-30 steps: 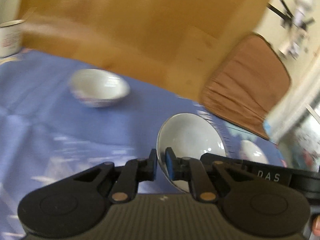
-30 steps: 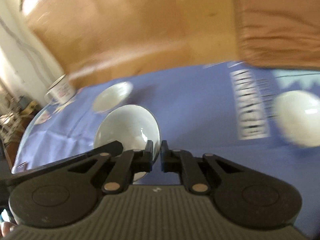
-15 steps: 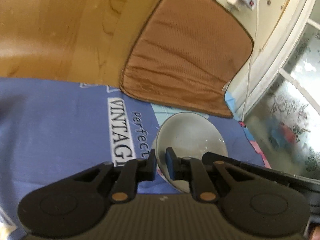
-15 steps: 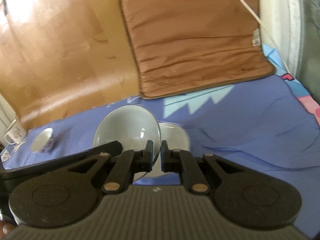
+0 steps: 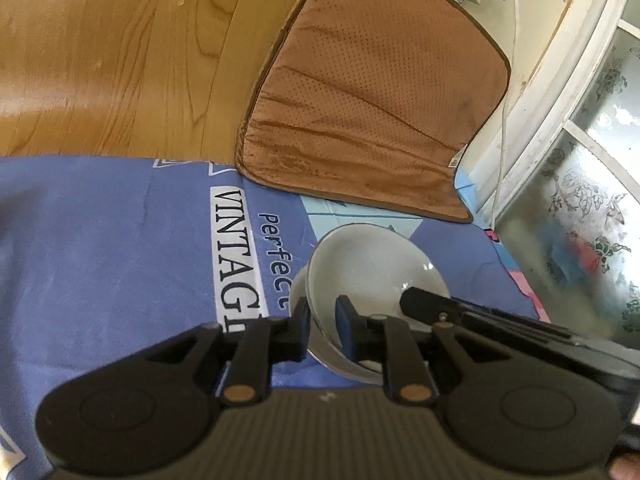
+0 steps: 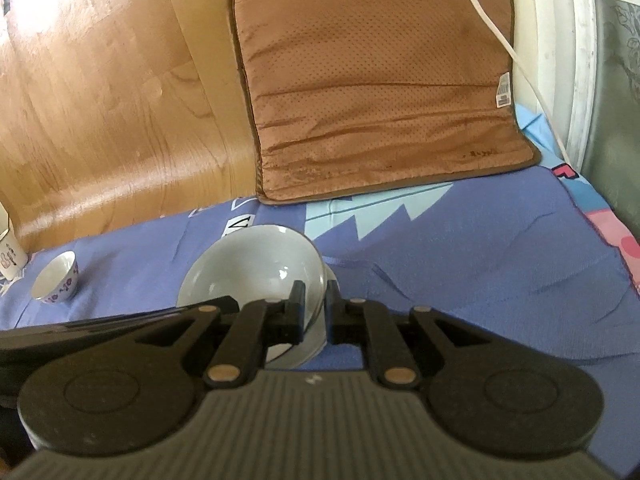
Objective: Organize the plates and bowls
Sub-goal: 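Carry the floral bowl with the right gripper and set it into the white bowl, then reach the right gripper to another red-floral bowl and grasp its rim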
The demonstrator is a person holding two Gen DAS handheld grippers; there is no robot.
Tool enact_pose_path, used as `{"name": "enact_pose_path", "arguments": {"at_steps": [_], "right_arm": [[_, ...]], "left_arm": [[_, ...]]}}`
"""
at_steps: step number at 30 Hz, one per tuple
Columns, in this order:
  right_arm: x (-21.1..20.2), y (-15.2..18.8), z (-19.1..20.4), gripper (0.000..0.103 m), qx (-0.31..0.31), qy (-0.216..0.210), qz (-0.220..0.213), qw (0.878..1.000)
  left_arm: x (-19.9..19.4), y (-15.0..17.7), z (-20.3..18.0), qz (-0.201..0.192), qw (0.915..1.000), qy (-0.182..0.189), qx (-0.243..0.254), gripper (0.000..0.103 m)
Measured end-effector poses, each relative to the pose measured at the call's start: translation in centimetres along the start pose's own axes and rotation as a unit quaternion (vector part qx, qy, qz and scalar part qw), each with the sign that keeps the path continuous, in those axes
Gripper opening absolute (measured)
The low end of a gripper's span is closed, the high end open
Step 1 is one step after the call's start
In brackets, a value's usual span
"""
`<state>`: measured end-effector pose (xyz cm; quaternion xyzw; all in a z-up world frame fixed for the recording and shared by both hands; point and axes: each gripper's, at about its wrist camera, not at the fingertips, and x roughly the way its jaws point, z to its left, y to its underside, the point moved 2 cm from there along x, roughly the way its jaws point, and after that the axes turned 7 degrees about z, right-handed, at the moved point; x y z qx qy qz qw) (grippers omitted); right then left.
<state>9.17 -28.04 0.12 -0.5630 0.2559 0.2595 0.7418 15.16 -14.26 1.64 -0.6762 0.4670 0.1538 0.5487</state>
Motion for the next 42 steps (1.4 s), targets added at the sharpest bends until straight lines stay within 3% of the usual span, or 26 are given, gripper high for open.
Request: {"name": "enact_pose_path", "arguments": {"at_steps": [4, 12, 18, 23, 26, 30, 34, 37, 42], "right_arm": [[0.0, -0.1, 0.2, 0.021, -0.009, 0.025, -0.012, 1.0], [-1.5, -0.6, 0.8, 0.024, -0.013, 0.038, -0.036, 0.999], [-3.7, -0.6, 4.4, 0.029, -0.034, -0.01, -0.056, 0.998], [-1.5, 0.5, 9.5, 0.029, -0.063, -0.068, -0.002, 0.996], [0.4, 0.9, 12.4, 0.03, -0.063, -0.099, 0.037, 0.992], [3.3, 1.2, 17.0, 0.031, -0.064, -0.137, 0.084, 0.985], [6.2, 0.8, 21.1, 0.032, -0.04, -0.171, 0.119, 0.977], [8.4, 0.3, 23.2, 0.033, -0.01, -0.185, 0.14, 0.973], [12.1, -0.7, 25.2, 0.035, 0.037, -0.17, 0.16, 0.972]], "left_arm": [[-1.1, 0.0, 0.2, -0.017, 0.9998, -0.01, 0.005, 0.029], [-4.5, 0.9, 2.6, -0.042, 0.999, -0.013, -0.003, 0.029], [-8.1, 4.0, 8.6, -0.062, 0.9961, -0.062, -0.012, 0.03], [-11.5, 5.9, 16.2, -0.088, 0.9864, -0.119, -0.071, 0.03], [-13.8, 6.6, 21.4, -0.115, 0.9725, -0.159, -0.126, 0.03], [-16.1, 7.6, 26.8, -0.146, 0.9519, -0.172, -0.207, 0.03], [-16.6, 8.4, 28.6, -0.165, 0.9382, -0.185, -0.242, 0.03], [-16.9, 8.7, 28.9, -0.171, 0.9364, -0.181, -0.247, 0.031], [-16.8, 8.6, 28.7, -0.172, 0.936, -0.176, -0.252, 0.031]]}}
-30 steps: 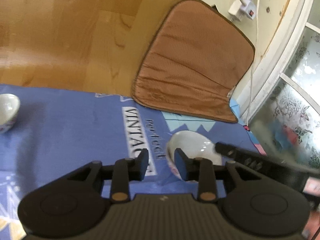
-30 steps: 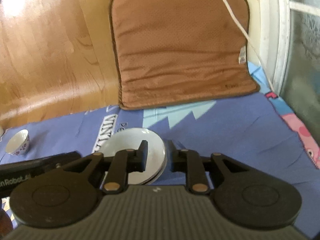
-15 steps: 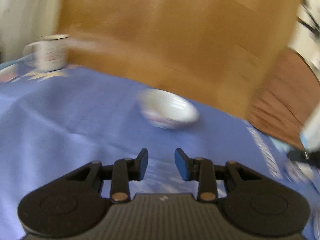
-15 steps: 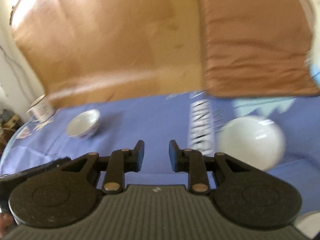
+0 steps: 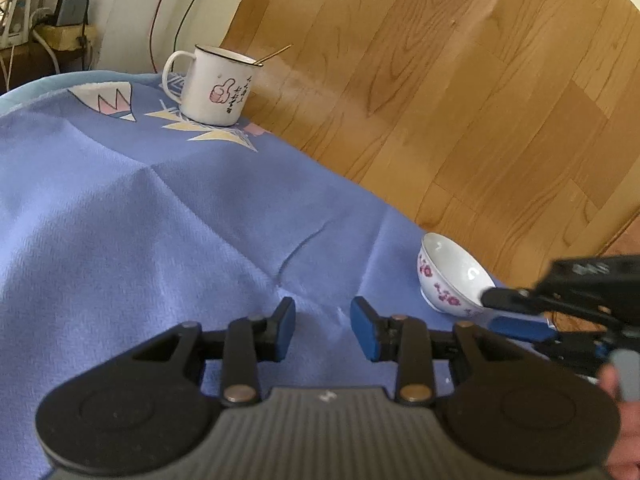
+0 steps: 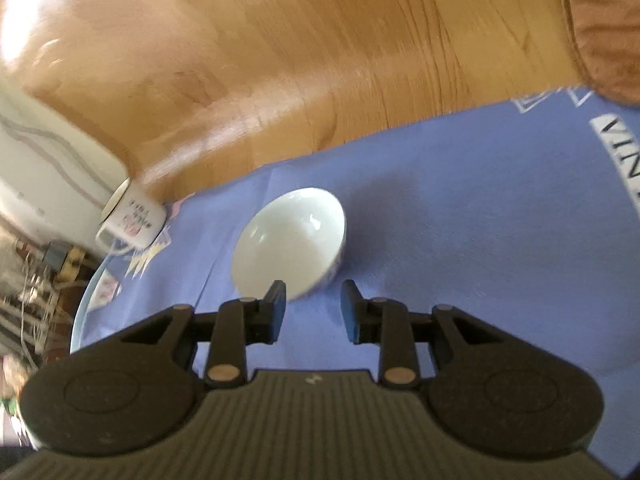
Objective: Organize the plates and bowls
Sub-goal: 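Reach the right gripper to another red-floral bowl and grasp its rim, then lift the floral bowl with the right gripper and carry it toward the window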
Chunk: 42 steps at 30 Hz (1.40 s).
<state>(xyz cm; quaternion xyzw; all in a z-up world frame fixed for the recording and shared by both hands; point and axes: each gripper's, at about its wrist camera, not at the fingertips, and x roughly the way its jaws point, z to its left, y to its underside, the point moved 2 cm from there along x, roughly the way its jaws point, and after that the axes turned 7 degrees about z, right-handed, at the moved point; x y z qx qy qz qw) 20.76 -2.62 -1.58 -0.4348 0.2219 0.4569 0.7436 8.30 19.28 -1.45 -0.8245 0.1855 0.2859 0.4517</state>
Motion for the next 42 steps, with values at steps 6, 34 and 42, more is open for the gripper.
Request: {"name": "enact_pose_path", "arguments": {"at_steps": [6, 34, 42], "right_arm": [[1.9, -0.6, -1.0, 0.018, 0.048, -0.006, 0.03, 0.998], [-7.7, 6.5, -4.0, 0.012, -0.062, -0.01, 0.044, 0.997], [-11.9, 8.4, -4.5, 0.014, -0.098, 0.002, 0.034, 0.995]], "left_arm": [[0.2, -0.1, 0.2, 0.003, 1.0, 0.009, -0.002, 0.034], [-1.5, 5.7, -6.9, 0.118, 0.9822, 0.101, 0.106, 0.009], [-3.6, 6.3, -9.0, 0.145, 0.9754, 0.124, 0.11, 0.01]]}}
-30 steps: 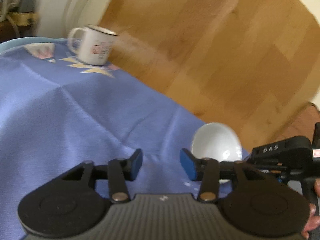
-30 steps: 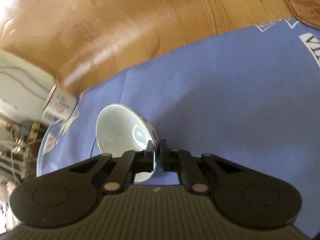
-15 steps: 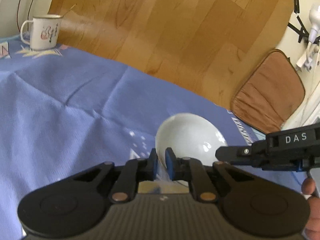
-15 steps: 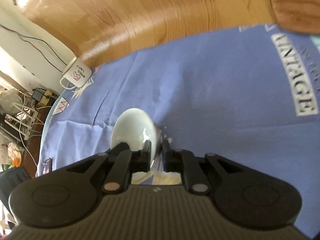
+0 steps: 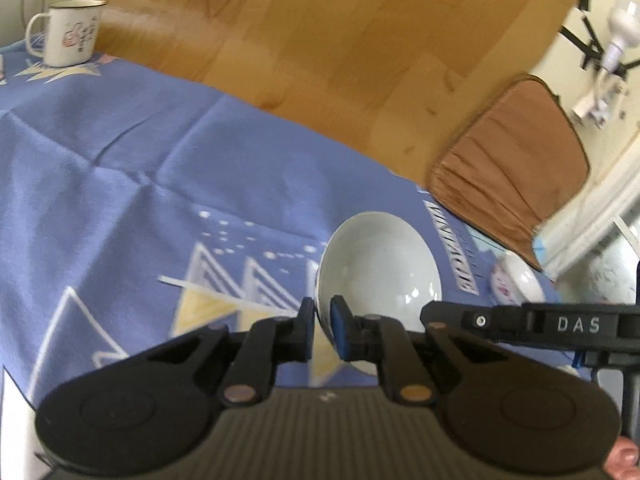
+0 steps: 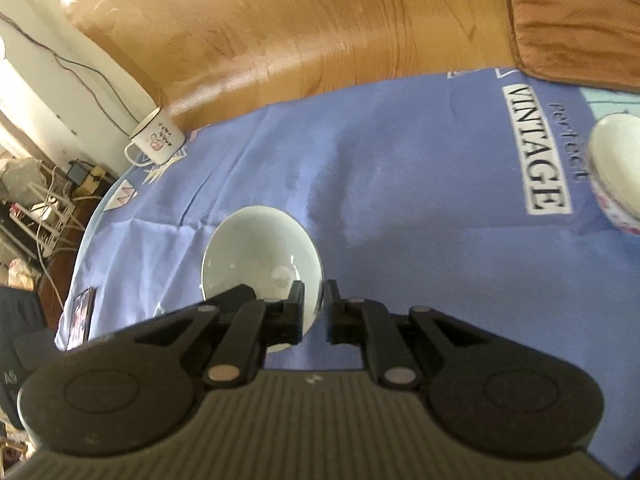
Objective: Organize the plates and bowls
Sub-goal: 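Lift the floral bowl with the right gripper and carry it toward the window, then lower the floral bowl into the nested bowls and open the right gripper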
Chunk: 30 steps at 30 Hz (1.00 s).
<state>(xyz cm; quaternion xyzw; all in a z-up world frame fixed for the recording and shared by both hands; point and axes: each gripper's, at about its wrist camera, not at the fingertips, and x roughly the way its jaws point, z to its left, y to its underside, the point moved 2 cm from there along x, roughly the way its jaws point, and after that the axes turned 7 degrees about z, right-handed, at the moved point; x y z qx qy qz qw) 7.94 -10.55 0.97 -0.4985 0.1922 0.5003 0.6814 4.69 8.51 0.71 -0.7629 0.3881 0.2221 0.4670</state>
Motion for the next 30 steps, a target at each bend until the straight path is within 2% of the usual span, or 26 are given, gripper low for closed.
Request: {"name": "enact_pose_path", "arguments": {"at_steps": [4, 9, 11, 19, 23, 30], "right_arm": [[-1.4, 1.4, -1.1, 0.015, -0.006, 0.019, -0.01, 1.0], [-1.0, 2.1, -2.6, 0.017, 0.013, 0.019, -0.012, 1.0], [-0.7, 2.3, -3.0, 0.017, 0.016, 0.015, -0.012, 1.0], [-0.6, 2.4, -2.6, 0.016, -0.022, 0.026, -0.028, 0.999], [-2.7, 2.2, -3.7, 0.014, -0.029, 0.039, -0.061, 0.997], [-8.3, 1.0, -7.3, 0.013, -0.015, 0.08, -0.148, 0.986]], "left_arm": [[0.9, 0.6, -2.0, 0.021, 0.9996, 0.012, 0.017, 0.011], [3.0, 1.0, -3.1, 0.047, 0.9986, 0.003, 0.023, 0.013], [2.9, 1.1, -3.2, 0.04, 0.9989, 0.0, 0.026, 0.016], [2.7, 0.8, -4.1, 0.029, 0.998, -0.028, 0.049, 0.013], [2.4, -0.1, -6.0, 0.026, 0.9975, -0.009, 0.065, 0.013], [3.9, -2.5, -13.3, 0.006, 0.9918, 0.016, 0.126, 0.013]]}}
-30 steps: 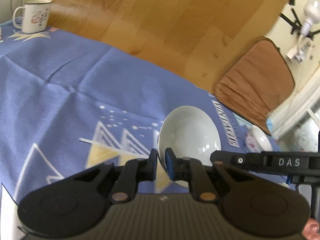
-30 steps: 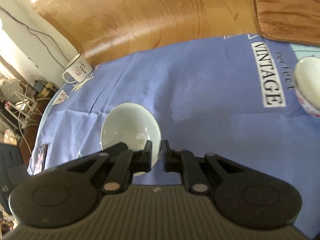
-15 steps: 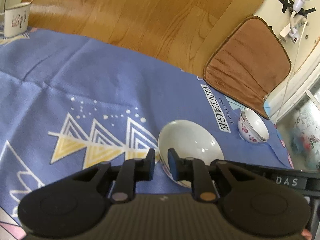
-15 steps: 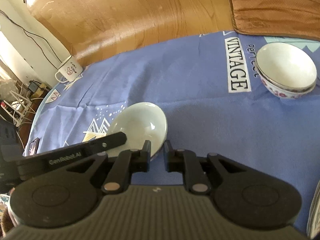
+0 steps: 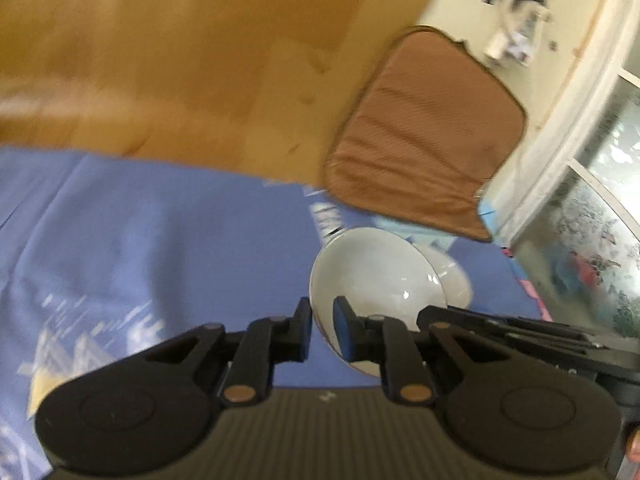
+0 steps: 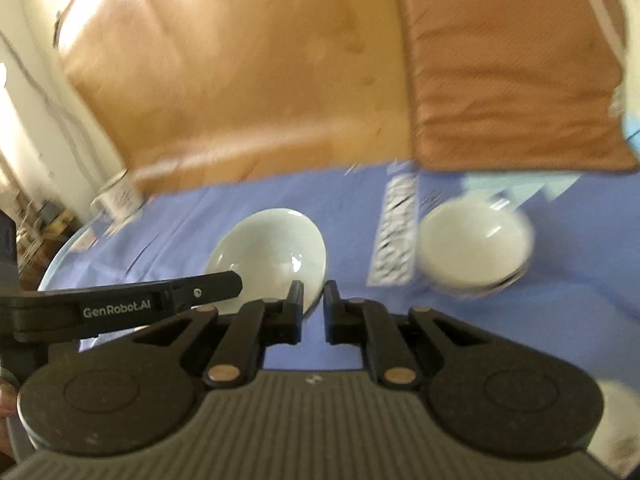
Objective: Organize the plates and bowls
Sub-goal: 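Lower the floral bowl into the nested bowls and open the right gripper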
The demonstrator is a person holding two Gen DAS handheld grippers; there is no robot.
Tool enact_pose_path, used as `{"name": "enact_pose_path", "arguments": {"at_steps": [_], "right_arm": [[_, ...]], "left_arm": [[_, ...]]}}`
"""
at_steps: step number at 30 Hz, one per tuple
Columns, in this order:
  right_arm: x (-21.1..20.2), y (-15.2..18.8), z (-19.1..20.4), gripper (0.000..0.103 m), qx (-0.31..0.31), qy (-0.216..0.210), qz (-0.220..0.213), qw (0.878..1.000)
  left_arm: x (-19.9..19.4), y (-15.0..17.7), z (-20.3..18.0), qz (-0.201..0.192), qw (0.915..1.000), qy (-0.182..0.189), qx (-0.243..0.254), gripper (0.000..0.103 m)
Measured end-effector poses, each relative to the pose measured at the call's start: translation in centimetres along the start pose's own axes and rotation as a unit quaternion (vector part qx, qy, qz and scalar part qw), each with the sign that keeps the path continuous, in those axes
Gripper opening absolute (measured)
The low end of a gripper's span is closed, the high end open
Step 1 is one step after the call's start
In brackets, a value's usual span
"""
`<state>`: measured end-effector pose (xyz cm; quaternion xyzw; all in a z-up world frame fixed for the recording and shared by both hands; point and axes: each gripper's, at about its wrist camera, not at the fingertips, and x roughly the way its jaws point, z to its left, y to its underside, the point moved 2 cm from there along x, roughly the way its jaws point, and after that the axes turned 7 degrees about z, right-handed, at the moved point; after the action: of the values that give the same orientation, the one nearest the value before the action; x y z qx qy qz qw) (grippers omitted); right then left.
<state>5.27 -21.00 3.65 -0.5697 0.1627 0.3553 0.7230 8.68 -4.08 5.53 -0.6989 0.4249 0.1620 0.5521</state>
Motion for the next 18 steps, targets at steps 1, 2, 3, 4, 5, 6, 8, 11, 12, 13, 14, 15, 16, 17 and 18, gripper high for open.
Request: {"name": "enact_pose_path", "arguments": {"at_steps": [1, 2, 3, 4, 5, 6, 8, 11, 12, 13, 14, 15, 16, 17, 18], "right_arm": [[-0.4, -0.3, -0.8, 0.013, 0.005, 0.009, -0.008, 1.0], [-0.7, -0.4, -1.4, 0.013, 0.01, 0.016, -0.014, 1.0], [-1.0, -0.7, -2.4, 0.013, 0.017, 0.025, -0.02, 0.999], [-1.1, -0.9, -3.3, 0.013, 0.026, 0.032, -0.023, 0.999], [-1.2, -1.0, -4.1, 0.013, 0.035, 0.038, -0.026, 0.998], [-1.2, -1.1, -4.8, 0.013, 0.043, 0.042, -0.027, 0.998], [-1.0, -1.1, -6.1, 0.013, 0.058, 0.05, -0.026, 0.997], [-0.2, -0.9, -7.6, 0.013, 0.074, 0.064, -0.021, 0.995], [0.2, -0.8, -7.9, 0.013, 0.078, 0.067, -0.019, 0.994], [0.6, -0.6, -8.2, 0.013, 0.082, 0.071, -0.016, 0.994], [0.9, -0.5, -8.3, 0.013, 0.084, 0.074, -0.015, 0.994], [1.2, -0.4, -8.4, 0.013, 0.086, 0.077, -0.014, 0.993], [1.2, -0.4, -8.5, 0.013, 0.088, 0.078, -0.013, 0.993], [1.4, -0.4, -8.6, 0.013, 0.09, 0.079, -0.012, 0.993], [1.5, -0.4, -8.6, 0.015, 0.092, 0.08, -0.012, 0.992]], "left_arm": [[0.6, -0.6, -1.0, -0.002, 1.0, 0.003, 0.008, 0.013], [1.2, -1.1, -2.0, -0.002, 0.9998, 0.007, 0.016, 0.013], [1.9, -1.5, -2.8, -0.001, 0.9997, 0.012, 0.021, 0.013], [2.6, -1.9, -3.5, 0.001, 0.9996, 0.015, 0.025, 0.013], [3.5, -2.2, -4.2, 0.005, 0.9994, 0.019, 0.029, 0.013], [4.2, -2.4, -4.8, 0.008, 0.9992, 0.021, 0.033, 0.013], [5.7, -2.5, -5.8, 0.013, 0.9989, 0.018, 0.042, 0.013], [7.7, -2.5, -6.6, 0.024, 0.9982, 0.01, 0.053, 0.013], [8.4, -2.5, -6.8, 0.029, 0.998, 0.007, 0.055, 0.013], [8.9, -2.4, -6.9, 0.032, 0.9979, 0.004, 0.056, 0.013], [9.5, -2.3, -7.0, 0.035, 0.9977, 0.001, 0.059, 0.013], [9.9, -2.3, -7.1, 0.036, 0.9975, -0.001, 0.06, 0.013], [10.1, -2.3, -7.1, 0.037, 0.9974, -0.005, 0.062, 0.013], [10.4, -2.3, -7.3, 0.035, 0.9971, -0.012, 0.066, 0.013], [10.6, -2.4, -7.5, 0.036, 0.9968, -0.015, 0.07, 0.013]]}}
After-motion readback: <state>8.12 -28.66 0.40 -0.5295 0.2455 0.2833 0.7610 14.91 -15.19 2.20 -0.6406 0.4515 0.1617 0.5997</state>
